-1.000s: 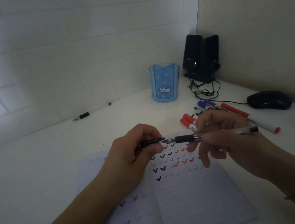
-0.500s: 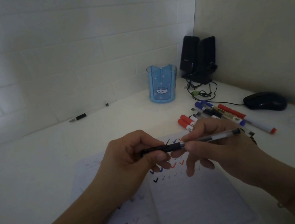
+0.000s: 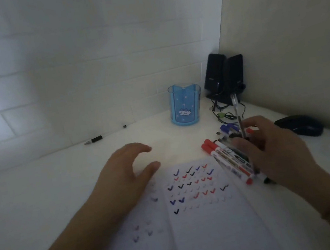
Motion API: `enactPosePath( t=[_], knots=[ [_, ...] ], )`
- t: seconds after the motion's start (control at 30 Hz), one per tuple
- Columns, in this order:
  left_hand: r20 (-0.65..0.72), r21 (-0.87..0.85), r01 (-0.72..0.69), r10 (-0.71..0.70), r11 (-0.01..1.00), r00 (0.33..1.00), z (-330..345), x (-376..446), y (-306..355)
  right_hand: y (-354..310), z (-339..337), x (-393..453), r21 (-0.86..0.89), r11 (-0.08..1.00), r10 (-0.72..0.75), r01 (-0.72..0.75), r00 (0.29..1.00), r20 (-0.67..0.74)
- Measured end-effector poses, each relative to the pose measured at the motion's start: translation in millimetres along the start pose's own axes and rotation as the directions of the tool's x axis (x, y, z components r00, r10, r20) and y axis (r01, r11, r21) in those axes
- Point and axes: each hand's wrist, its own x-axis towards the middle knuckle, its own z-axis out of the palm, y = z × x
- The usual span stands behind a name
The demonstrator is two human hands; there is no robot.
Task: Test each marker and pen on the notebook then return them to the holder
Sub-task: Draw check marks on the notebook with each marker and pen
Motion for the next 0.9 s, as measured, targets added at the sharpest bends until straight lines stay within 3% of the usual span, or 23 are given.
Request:
enactPosePath(
  t=[0.07,0.17,0.3,0.47,0.67,0.8,0.9],
  knots=[
    [-0.067,0.064,0.141,-0.137,0.988,0.988,-0.5,7.9,-20.5,16.4,-0.8,9.5,-0.228,0.97,0.083,-0.083,0.997,-0.012],
    [-0.041,0.107,0.341,-0.338,0.934,0.94,-1.6,18.5,-47.3,25.8,5.7,14.7,-0.388,0.919,0.116,-0.075,0.99,0.083],
    [0.036,0.352,0.4,-0.439,0.846,0.898,-6.3,43.7,-75.7,22.6,5.7,14.7,-0.332,0.942,0.129,-0.052,0.968,0.215],
    [-0.046,0.398,0.463,-0.486,0.792,0.872,-20.0,74.2,-109.3,21.1,3.5,14.1,-0.302,0.952,0.11,-0.045,0.973,0.203],
    [-0.07,0.516,0.503,-0.551,0.694,0.832,-20.9,91.8,-127.2,22.6,1.4,13.5,-0.272,0.962,0.041,-0.016,0.996,0.083],
    [-0.17,0.414,0.531,-0.51,0.739,0.843,-22.2,95.6,-124.9,20.4,-1.7,12.0,-0.248,0.969,0.026,-0.009,0.998,0.062],
    [-0.107,0.451,0.436,-0.437,0.779,0.893,-19.0,100.2,-117.9,15.4,-1.6,9.5,-0.193,0.981,-0.01,0.018,0.999,0.042]
  ],
)
